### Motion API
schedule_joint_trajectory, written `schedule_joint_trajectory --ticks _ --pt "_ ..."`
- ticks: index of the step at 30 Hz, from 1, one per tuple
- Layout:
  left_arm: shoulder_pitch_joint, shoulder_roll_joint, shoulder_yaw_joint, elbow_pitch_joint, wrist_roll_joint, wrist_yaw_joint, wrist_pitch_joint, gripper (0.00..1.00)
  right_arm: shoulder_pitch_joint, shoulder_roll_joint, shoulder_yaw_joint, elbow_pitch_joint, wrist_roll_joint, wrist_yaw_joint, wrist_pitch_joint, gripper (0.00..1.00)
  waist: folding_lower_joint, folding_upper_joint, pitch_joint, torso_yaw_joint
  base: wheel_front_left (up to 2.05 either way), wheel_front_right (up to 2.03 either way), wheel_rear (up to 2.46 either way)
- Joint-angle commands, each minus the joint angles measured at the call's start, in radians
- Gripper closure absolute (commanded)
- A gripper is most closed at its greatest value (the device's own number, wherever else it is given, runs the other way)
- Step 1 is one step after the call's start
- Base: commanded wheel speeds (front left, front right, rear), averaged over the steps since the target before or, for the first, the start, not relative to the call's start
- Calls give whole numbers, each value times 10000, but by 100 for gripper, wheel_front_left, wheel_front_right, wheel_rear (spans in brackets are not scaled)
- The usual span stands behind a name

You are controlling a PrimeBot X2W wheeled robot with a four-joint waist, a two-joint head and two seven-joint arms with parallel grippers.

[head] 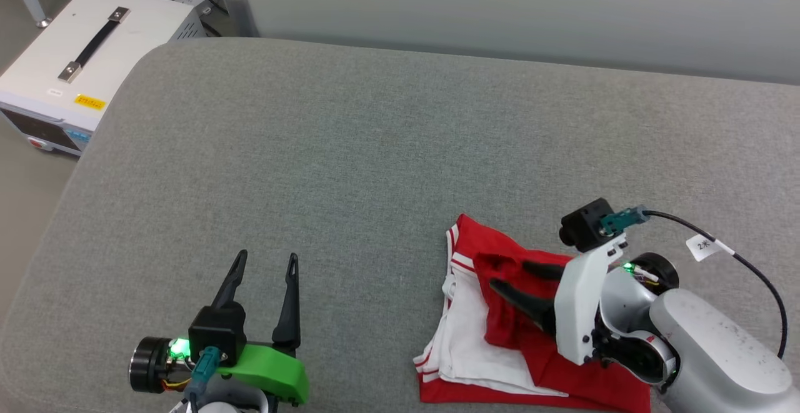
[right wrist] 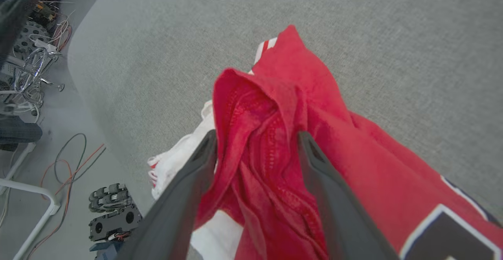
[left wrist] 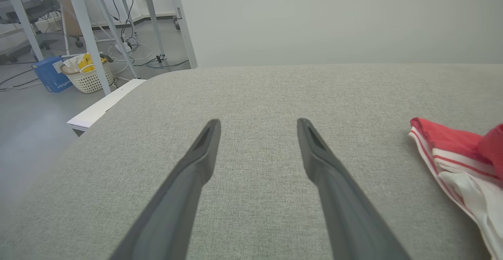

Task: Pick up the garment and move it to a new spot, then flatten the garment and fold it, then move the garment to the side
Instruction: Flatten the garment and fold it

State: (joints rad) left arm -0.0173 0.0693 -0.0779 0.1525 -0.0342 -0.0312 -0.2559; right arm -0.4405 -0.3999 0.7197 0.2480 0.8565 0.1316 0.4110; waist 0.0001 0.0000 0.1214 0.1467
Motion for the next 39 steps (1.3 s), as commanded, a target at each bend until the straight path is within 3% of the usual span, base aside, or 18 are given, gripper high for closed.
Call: schedule_joint_trajectory --ticks 1,9,17,22,32,39 --pt "134 -5 30 21 59 -43 -59 0 104 -162 -153 -270 -168 -9 -327 0 -1 0 -258 -143 0 0 0" --pt "483 10 66 -53 63 -68 -59 0 881 -352 -2200 -1171 -1784 -9 -2583 0 -1 0 -665 -493 0 0 0" --pt "634 40 125 -126 52 -84 -59 0 2091 456 -5000 -1351 -4340 -9 -4921 0 -1 0 -860 -787 0 0 0" --pt "710 50 157 -221 47 -65 -59 0 2909 1200 -6215 -1401 -5937 -9 -6052 0 -1 0 -1008 -920 0 0 0" --pt "954 32 53 -494 43 -91 -59 0 4709 2641 -7284 -1852 -6838 -9 -6706 0 -1 0 -1300 -925 0 0 0" --pt "1098 15 -65 -670 -83 -239 -59 0 5771 3147 -7638 -2486 -7026 -9 -6724 0 -1 0 -1386 -848 0 0 0"
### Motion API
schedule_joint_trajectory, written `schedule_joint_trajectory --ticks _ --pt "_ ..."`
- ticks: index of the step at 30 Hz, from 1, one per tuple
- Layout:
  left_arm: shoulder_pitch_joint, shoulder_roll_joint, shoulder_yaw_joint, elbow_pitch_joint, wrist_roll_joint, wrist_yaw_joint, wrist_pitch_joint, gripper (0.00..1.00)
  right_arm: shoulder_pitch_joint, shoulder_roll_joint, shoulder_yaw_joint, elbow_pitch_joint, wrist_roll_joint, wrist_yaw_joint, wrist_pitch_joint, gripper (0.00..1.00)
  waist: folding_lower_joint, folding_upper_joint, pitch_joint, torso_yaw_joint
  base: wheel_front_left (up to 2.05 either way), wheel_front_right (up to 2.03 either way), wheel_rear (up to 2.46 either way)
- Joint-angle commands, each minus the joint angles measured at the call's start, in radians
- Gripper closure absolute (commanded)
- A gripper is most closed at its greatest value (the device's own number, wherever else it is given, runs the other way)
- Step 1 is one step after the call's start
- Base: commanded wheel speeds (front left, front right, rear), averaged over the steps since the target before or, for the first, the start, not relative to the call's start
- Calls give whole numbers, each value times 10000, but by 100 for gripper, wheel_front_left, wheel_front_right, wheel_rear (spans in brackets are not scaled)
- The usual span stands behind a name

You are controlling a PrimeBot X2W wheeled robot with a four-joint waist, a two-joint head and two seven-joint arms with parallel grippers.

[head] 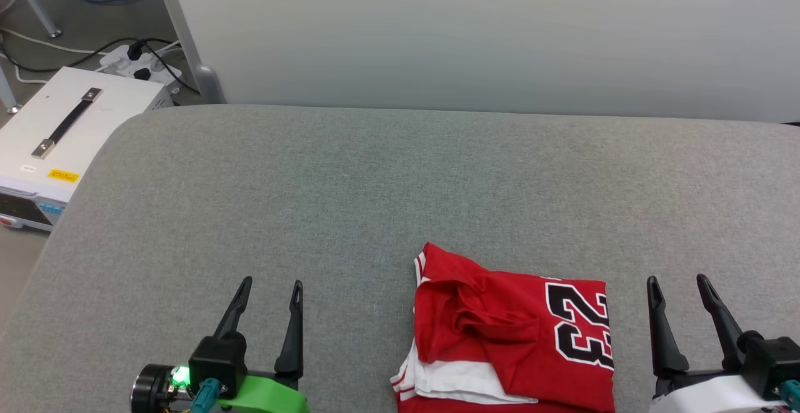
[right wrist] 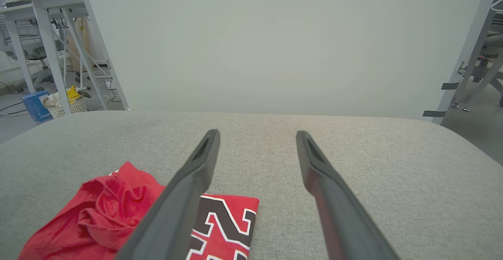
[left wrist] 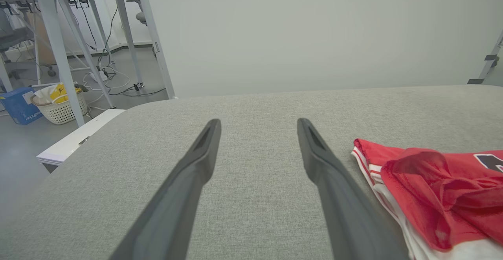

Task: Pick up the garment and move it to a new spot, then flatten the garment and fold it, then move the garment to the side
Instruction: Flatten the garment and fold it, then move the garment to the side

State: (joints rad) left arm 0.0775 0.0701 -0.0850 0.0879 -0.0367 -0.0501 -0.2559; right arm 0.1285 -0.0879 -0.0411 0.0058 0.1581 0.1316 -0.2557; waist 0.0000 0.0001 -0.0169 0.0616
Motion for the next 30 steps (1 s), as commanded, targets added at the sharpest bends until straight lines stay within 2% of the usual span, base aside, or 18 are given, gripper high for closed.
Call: schedule_joint_trajectory --ticks 1,13,21,26,30 --pt "173 4 -5 -51 -85 -71 -59 0 195 73 -22 -125 -60 -9 -58 0 0 -1 -10 1 0 0 0" --pt "298 -11 88 -33 -180 -73 -59 0 639 317 102 -215 -147 -9 -60 0 0 -1 -69 -14 0 0 0" --pt "251 -14 95 44 -137 -61 -59 0 343 284 10 -342 -403 -9 -60 0 0 -1 -25 -17 0 0 0" --pt "165 -24 78 112 -124 -39 -59 0 -360 -290 -161 -528 -390 -9 -60 0 0 -1 43 13 0 0 0" --pt "35 -24 74 176 -117 -56 -59 0 -1245 -1193 -158 -235 155 -9 248 0 0 -1 184 64 0 0 0"
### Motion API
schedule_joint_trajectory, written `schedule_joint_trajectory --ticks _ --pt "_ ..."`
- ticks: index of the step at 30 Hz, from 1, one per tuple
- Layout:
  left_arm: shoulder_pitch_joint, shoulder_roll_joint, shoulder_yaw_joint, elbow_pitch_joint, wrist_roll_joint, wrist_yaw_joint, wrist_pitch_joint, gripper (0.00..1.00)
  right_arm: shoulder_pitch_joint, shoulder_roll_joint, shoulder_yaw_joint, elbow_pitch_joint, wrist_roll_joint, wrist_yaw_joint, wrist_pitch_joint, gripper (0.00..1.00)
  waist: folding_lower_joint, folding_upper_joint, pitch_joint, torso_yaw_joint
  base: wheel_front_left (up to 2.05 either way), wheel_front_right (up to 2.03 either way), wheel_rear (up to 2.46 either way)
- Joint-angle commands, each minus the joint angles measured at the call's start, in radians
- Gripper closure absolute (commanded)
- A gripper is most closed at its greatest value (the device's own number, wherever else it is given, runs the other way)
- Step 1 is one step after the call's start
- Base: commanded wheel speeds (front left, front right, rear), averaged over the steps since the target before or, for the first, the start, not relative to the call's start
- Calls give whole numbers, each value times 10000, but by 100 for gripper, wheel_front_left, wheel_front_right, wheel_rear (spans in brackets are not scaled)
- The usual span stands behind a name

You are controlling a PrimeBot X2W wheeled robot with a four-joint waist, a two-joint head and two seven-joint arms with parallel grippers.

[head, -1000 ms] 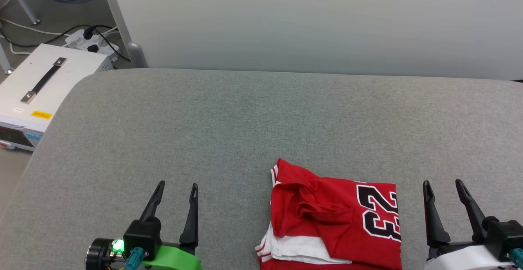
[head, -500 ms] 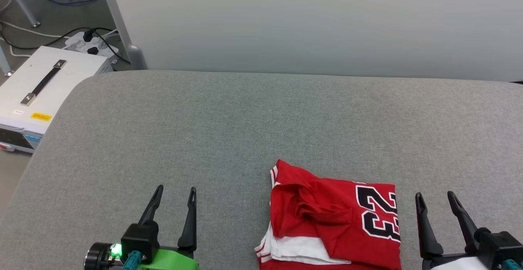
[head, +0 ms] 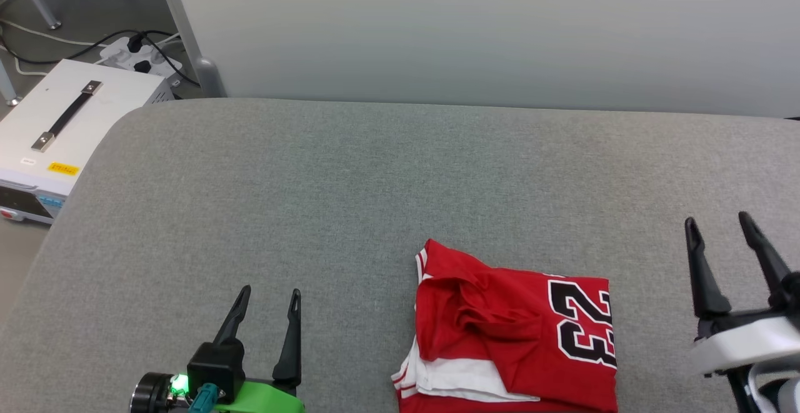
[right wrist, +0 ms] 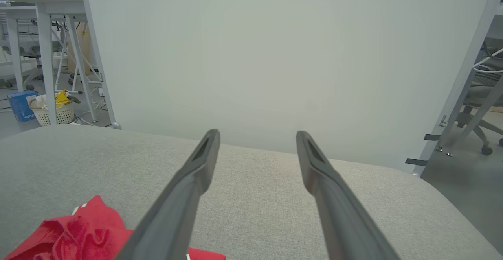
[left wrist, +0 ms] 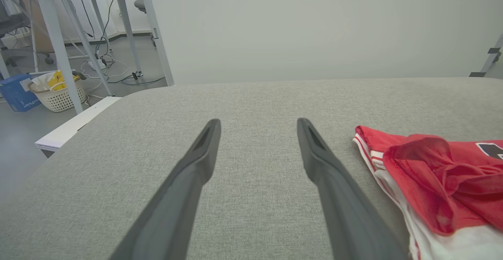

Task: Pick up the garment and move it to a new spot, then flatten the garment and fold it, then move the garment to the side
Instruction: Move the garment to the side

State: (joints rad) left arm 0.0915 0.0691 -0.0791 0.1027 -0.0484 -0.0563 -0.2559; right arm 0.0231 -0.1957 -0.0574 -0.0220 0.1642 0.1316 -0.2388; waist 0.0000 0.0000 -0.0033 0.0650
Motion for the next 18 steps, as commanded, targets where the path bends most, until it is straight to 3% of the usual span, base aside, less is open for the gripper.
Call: schedule_joint_trajectory --ticks 1,5,10,14,18 --pt "-141 -14 10 42 1 -1 -59 0 -391 -339 36 103 263 -9 339 0 0 0 89 49 0 0 0" --pt "-281 -16 -7 72 9 -25 -59 0 -1159 -1448 479 398 1589 -9 2179 0 0 0 254 138 0 0 0" --pt "-401 -16 17 82 14 -25 -59 0 -1623 -2690 1335 545 3814 -9 5243 0 0 0 512 219 0 0 0" --pt "-545 -25 -15 87 23 -39 -59 0 -1592 -3122 1724 650 5346 -9 7087 0 0 0 722 336 0 0 0" --pt "-734 -52 -121 124 20 -48 -59 0 -1293 -3025 2020 1016 6620 -9 8500 0 0 0 976 560 0 0 0"
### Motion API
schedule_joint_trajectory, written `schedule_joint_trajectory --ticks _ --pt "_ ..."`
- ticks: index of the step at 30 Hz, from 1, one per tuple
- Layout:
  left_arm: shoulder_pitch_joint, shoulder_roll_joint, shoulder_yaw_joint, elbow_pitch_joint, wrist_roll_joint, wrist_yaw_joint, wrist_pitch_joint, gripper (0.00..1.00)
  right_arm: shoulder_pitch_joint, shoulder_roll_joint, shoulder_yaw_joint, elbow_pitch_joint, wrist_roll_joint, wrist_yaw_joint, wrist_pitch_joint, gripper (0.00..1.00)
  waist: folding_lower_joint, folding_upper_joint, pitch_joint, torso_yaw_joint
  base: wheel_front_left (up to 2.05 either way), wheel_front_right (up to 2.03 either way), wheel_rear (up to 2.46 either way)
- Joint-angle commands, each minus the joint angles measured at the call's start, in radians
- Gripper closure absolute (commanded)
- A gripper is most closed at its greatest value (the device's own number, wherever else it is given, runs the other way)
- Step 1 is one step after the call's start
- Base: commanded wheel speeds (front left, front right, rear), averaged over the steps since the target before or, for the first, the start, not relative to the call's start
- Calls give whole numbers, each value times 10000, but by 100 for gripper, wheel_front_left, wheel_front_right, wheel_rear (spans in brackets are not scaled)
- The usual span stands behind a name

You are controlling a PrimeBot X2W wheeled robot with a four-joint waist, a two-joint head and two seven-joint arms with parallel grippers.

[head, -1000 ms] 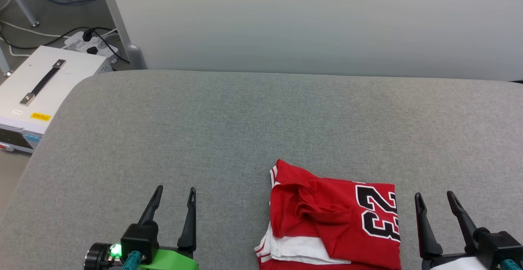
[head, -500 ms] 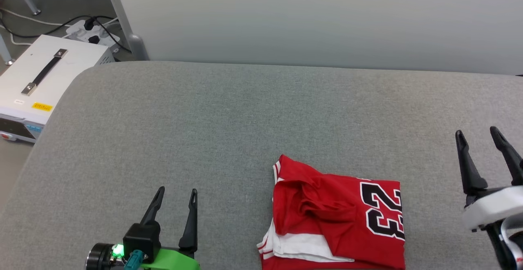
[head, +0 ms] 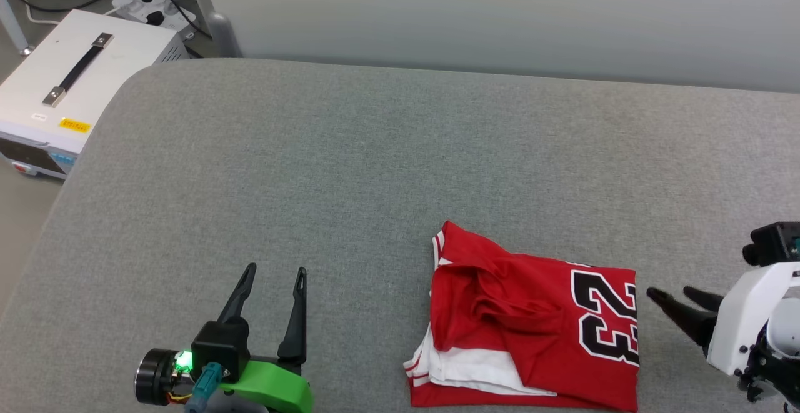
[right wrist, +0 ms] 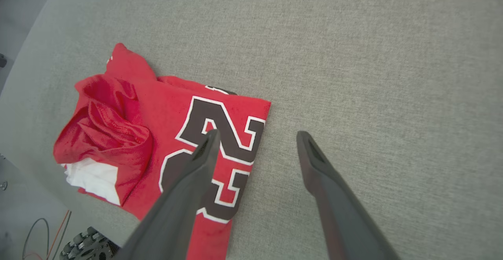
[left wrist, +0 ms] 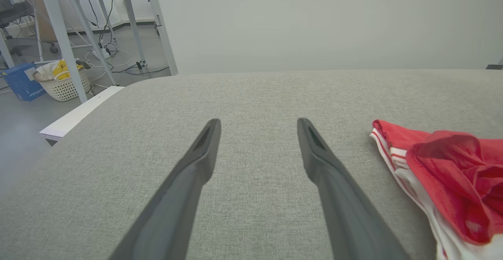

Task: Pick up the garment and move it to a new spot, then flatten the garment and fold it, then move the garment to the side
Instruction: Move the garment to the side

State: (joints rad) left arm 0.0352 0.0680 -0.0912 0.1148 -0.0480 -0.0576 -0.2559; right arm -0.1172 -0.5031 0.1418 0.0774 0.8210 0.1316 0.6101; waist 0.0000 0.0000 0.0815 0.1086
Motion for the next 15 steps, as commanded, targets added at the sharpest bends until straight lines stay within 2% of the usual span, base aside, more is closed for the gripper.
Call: schedule_joint_trajectory --ticks 1,7,15 --pt "-210 -45 -14 10 10 -35 -59 0 170 94 105 96 251 -9 219 0 0 0 195 179 0 0 0" --pt "-350 -59 -20 31 6 -32 -59 0 221 302 558 583 659 -9 737 0 0 0 518 393 0 0 0" --pt "-578 -77 -64 65 16 -51 -59 0 -239 687 1374 1411 978 -9 554 0 0 0 856 544 0 0 0"
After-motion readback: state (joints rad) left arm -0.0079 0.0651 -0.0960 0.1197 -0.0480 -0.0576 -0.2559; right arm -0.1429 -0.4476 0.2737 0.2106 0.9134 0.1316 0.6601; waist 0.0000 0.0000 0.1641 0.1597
